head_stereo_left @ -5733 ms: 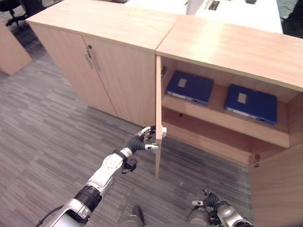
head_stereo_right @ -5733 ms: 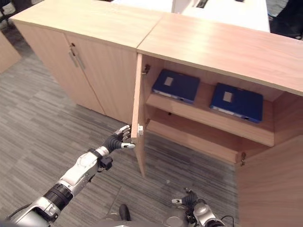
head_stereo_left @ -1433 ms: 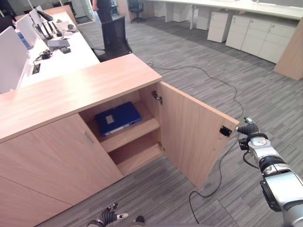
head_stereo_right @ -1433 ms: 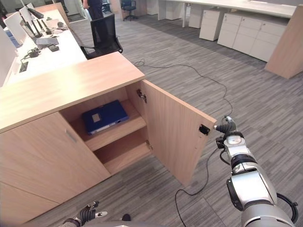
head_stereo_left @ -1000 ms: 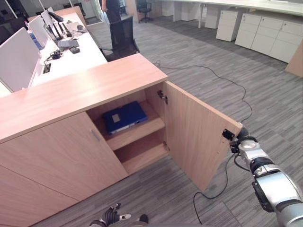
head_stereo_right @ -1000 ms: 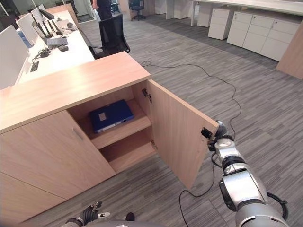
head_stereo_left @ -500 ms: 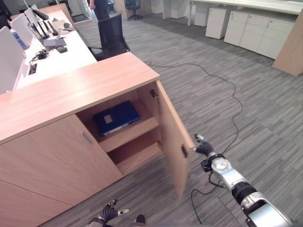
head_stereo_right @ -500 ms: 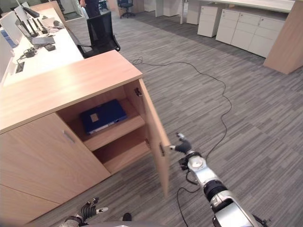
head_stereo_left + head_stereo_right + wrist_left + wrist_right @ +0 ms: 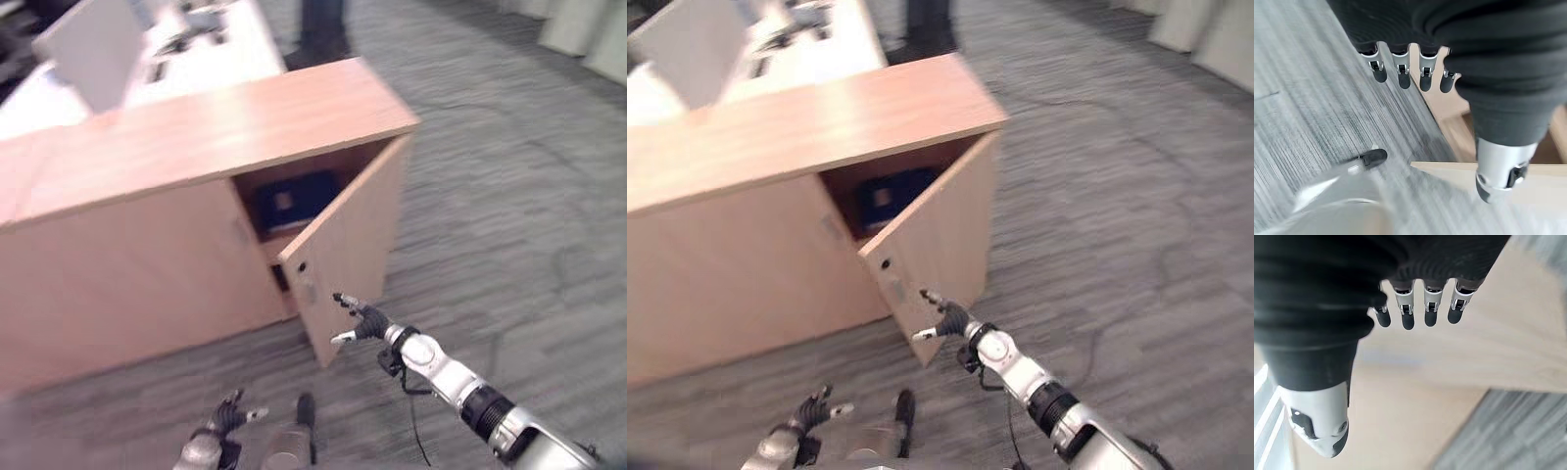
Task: Put the empty folder in the office cabinet
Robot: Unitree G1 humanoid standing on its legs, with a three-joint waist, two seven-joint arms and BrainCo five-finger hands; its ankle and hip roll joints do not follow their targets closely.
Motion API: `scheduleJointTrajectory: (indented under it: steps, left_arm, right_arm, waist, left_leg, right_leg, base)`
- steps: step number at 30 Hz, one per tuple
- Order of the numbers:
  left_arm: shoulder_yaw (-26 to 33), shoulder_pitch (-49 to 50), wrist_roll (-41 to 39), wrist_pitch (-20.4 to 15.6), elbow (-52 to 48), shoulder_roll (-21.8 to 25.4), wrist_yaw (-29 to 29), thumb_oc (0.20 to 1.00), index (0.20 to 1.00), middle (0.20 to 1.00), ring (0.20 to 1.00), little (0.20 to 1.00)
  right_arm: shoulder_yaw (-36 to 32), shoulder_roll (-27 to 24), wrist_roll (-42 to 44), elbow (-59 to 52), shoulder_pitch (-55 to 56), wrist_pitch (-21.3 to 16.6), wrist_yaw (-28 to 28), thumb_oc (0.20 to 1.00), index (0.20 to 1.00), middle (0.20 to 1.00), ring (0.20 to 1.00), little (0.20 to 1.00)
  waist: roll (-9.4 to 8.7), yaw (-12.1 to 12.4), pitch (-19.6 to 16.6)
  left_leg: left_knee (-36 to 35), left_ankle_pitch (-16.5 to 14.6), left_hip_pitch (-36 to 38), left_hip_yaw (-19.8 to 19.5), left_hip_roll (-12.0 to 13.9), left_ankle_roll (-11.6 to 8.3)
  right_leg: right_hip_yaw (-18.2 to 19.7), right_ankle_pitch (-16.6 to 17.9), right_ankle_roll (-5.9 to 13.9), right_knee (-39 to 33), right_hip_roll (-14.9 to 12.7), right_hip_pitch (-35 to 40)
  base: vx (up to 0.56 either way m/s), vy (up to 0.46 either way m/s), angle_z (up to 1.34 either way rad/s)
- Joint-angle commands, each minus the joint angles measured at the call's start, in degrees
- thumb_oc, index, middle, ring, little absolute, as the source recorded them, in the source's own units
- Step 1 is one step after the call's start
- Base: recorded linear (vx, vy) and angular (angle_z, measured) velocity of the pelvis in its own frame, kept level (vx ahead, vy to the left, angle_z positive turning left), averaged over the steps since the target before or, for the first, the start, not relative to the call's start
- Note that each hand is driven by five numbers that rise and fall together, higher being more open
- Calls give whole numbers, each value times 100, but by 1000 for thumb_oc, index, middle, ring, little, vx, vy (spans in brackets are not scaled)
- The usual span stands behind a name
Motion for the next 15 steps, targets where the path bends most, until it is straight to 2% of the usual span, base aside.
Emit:
scheduleJointTrajectory:
  steps: [1, 2, 3, 5, 6, 7, 8, 9, 10, 11, 12, 13, 14, 15]
  left_arm:
    - [16, 132, 160, 1, 161, 269, -21, 1000, 1000, 1000, 1000, 1000]
    - [6, 209, 251, 42, 226, 296, -71, 1000, 1000, 1000, 1000, 1000]
    - [-23, 234, 296, 59, 244, 323, -97, 1000, 1000, 1000, 1000, 1000]
    - [-44, 238, 318, 62, 249, 362, -125, 1000, 1000, 1000, 1000, 1000]
    - [-63, 281, 363, 66, 210, 457, -216, 1000, 1000, 1000, 1000, 1000]
    - [-70, 273, 361, 70, 205, 467, -219, 1000, 1000, 1000, 1000, 1000]
    - [-57, 323, 361, 53, 148, 570, -276, 1000, 1000, 1000, 1000, 1000]
    - [-60, 319, 359, 55, 144, 574, -278, 1000, 1000, 1000, 1000, 1000]
    - [-53, 338, 353, 45, 108, 645, -293, 1000, 1000, 1000, 1000, 1000]
    - [-38, 380, 284, 21, 69, 713, -315, 1000, 1000, 1000, 1000, 1000]
    - [-29, 365, 235, 33, 20, 784, -323, 1000, 1000, 1000, 1000, 1000]
    - [-38, 354, 216, 15, -13, 867, -331, 1000, 1000, 1000, 1000, 1000]
    - [-74, 307, 199, 4, -41, 923, -335, 1000, 1000, 1000, 1000, 1000]
    - [-111, 255, 155, -19, -76, 979, -349, 1000, 1000, 1000, 1000, 1000]
  right_arm:
    - [-474, 378, 213, 138, -471, -206, -291, 1000, 1000, 1000, 1000, 1000]
    - [-775, 363, 379, 386, -602, -200, -450, 1000, 1000, 1000, 1000, 1000]
    - [-920, 332, 483, 485, -670, -206, -536, 1000, 1000, 1000, 1000, 1000]
    - [-1089, 292, 567, 598, -745, -219, -620, 1000, 1000, 1000, 1000, 1000]
    - [-1470, 104, 713, 911, -920, -231, -814, 1000, 1000, 1000, 1000, 1000]
    - [-1482, 105, 716, 925, -931, -238, -810, 1000, 1000, 1000, 1000, 1000]
    - [-1792, -128, 796, 1155, -1073, -229, -958, 1000, 1000, 1000, 1000, 1000]
    - [-1798, -129, 799, 1166, -1083, -235, -954, 1000, 1000, 1000, 1000, 1000]
    - [-1981, -279, 874, 1374, -1265, -254, -1005, 1000, 1000, 1000, 1000, 1000]
    - [-2166, -475, 976, 1594, -1485, -258, -1079, 1000, 1000, 1000, 1000, 1000]
    - [-2300, -645, 1081, 1751, -1625, -268, -1130, 1000, 1000, 1000, 1000, 1000]
    - [-2429, -787, 1207, 1941, -1691, -285, -1162, 1000, 1000, 1000, 1000, 1000]
    - [-2567, -953, 1339, 2099, -1733, -312, -1204, 1000, 1000, 1000, 1000, 1000]
    - [-2732, -1205, 1502, 2259, -1790, -341, -1268, 1000, 1000, 1000, 1000, 1000]
  waist:
    - [-69, -125, -155]
    - [-102, -9, -260]
    - [-159, 43, -308]
    - [-213, 105, -314]
    - [-284, 244, -340]
    - [-305, 248, -336]
    - [-323, 296, -319]
    - [-341, 303, -314]
    - [-344, 335, -282]
    - [-320, 344, -239]
    - [-276, 376, -171]
    - [-220, 381, -142]
    - [-206, 363, -134]
    - [-205, 301, -122]
  left_leg:
    - [38, -264, 883, -387, 482, -527]
    - [-128, -323, 927, -491, 318, -446]
    - [-216, -442, 1001, -650, 212, -457]
    - [-261, -471, 1007, -713, 111, -396]
    - [-342, -561, 1004, -834, -67, -245]
    - [-343, -567, 999, -835, -94, -229]
    - [-400, -705, 1073, -941, -241, -86]
    - [-403, -714, 1074, -935, -271, -69]
    - [-383, -692, 1069, -868, -360, 66]
    - [-392, -715, 1103, -912, -410, 142]
    - [-383, -728, 1121, -974, -419, 204]
    - [-405, -729, 1148, -1082, -386, 227]
    - [-466, -731, 1172, -1226, -411, 242]
    - [-545, -727, 1214, -1435, -473, 238]
  right_leg:
    - [-247, -791, 19, 401, 240, 57]
    - [-403, -772, 51, 534, 119, 111]
    - [-370, -855, 109, 615, 60, 168]
    - [-446, -868, 151, 772, -40, 174]
    - [-585, -864, 262, 1195, -237, 130]
    - [-583, -884, 280, 1246, -279, 107]
    - [-558, -732, 446, 1907, -560, -104]
    - [-542, -745, 469, 1961, -606, -131]
    - [-571, -358, 563, 2322, -802, -314]
    - [-449, 13, 701, 2778, -945, -486]
    - [-190, 217, 737, 3308, -1013, -766]
    - [44, 204, 737, 3586, -938, -935]
    - [370, 182, 737, 3595, -774, -1065]
    - [747, -10, 732, 3409, -545, -1139]
  base:
    - [118, 196, 34]
    - [213, 227, 73]
    - [182, 226, 116]
    - [97, 151, 102]
    - [54, 145, 55]
    - [119, 286, 58]
    - [72, 165, 69]
    - [42, 267, 76]
    - [1, 194, 65]
    - [4, 236, 28]
    - [41, 160, 24]
    - [49, 124, 20]
    - [103, 90, 46]
    - [140, 57, 58]
